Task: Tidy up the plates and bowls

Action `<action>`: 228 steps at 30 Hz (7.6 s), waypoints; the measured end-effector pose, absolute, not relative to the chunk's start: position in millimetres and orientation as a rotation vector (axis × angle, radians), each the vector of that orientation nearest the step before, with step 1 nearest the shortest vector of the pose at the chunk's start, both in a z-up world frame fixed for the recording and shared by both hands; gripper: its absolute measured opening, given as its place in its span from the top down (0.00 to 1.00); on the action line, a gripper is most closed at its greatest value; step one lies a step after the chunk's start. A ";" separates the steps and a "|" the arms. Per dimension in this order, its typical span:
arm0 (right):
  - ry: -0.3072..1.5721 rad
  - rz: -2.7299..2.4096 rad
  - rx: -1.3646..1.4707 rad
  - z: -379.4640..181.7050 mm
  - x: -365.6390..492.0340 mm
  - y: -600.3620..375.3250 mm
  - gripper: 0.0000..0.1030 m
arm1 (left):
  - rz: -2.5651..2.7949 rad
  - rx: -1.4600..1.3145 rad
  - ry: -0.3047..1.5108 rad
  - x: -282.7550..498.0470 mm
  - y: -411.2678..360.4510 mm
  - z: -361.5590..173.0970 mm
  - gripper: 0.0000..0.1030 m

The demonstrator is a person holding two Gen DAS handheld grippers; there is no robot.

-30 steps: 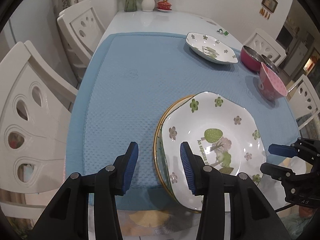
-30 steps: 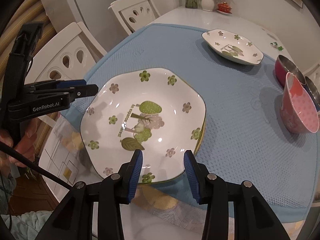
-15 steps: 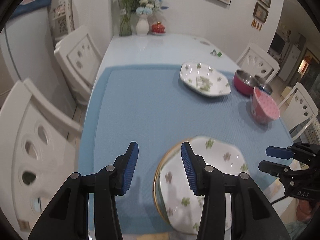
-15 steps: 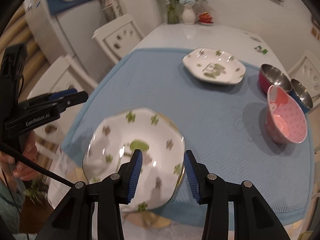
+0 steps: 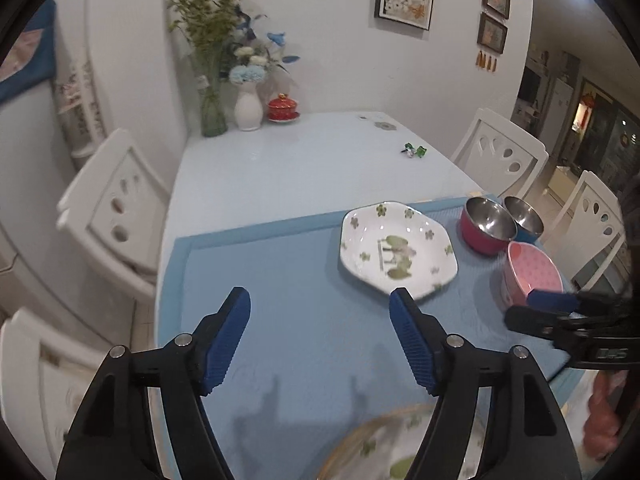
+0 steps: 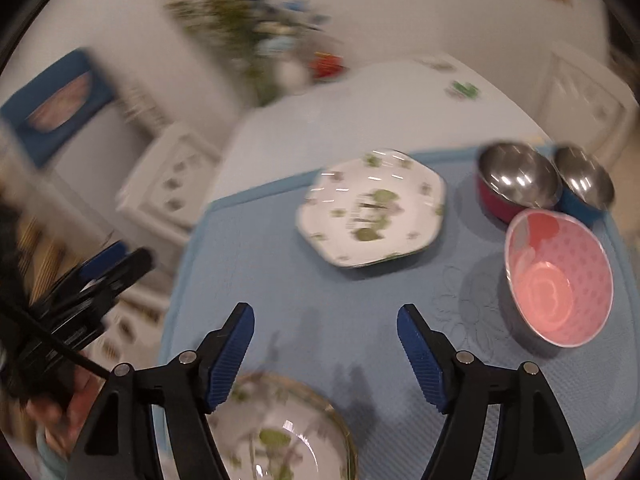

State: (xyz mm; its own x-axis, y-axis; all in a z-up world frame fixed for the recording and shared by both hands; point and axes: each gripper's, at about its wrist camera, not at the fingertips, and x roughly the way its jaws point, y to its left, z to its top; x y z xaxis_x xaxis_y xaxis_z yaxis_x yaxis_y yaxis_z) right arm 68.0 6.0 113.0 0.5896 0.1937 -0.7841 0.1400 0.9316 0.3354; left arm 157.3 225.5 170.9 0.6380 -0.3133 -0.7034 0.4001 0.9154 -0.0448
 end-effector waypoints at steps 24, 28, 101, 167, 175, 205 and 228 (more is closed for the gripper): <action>1.166 -0.528 0.487 4.0 225.3 -73.8 0.30 | -0.576 0.008 1.120 333.5 142.8 32.2 0.47; 1.184 -0.459 0.501 -5.7 231.8 -77.6 0.37 | -0.599 0.002 1.145 340.8 134.8 21.1 0.54; 1.106 0.250 0.209 56.7 129.2 27.3 0.58 | -0.373 -0.101 1.023 204.0 252.5 95.4 0.53; 1.353 0.229 0.106 5.8 -48.5 66.8 0.57 | -0.331 -0.211 1.177 16.1 258.1 40.1 0.53; 1.362 0.230 0.117 3.5 -46.8 62.7 0.57 | -0.333 -0.234 1.182 21.9 262.4 40.9 0.53; 1.384 0.137 0.162 1.7 -34.0 52.5 0.57 | -0.262 -0.203 1.169 38.1 292.0 44.2 0.51; 1.363 0.152 0.176 7.8 -22.4 87.2 0.49 | -0.228 -0.186 1.163 33.9 301.4 45.8 0.51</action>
State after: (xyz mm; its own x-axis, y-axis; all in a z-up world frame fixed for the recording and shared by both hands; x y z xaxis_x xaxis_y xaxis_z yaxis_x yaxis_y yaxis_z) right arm -22.4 87.2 7.8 0.2002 0.2098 -0.9570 -0.0059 0.9770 0.2129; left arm 33.9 301.4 45.8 0.3777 -0.2732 -0.8847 0.0816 0.9616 -0.2621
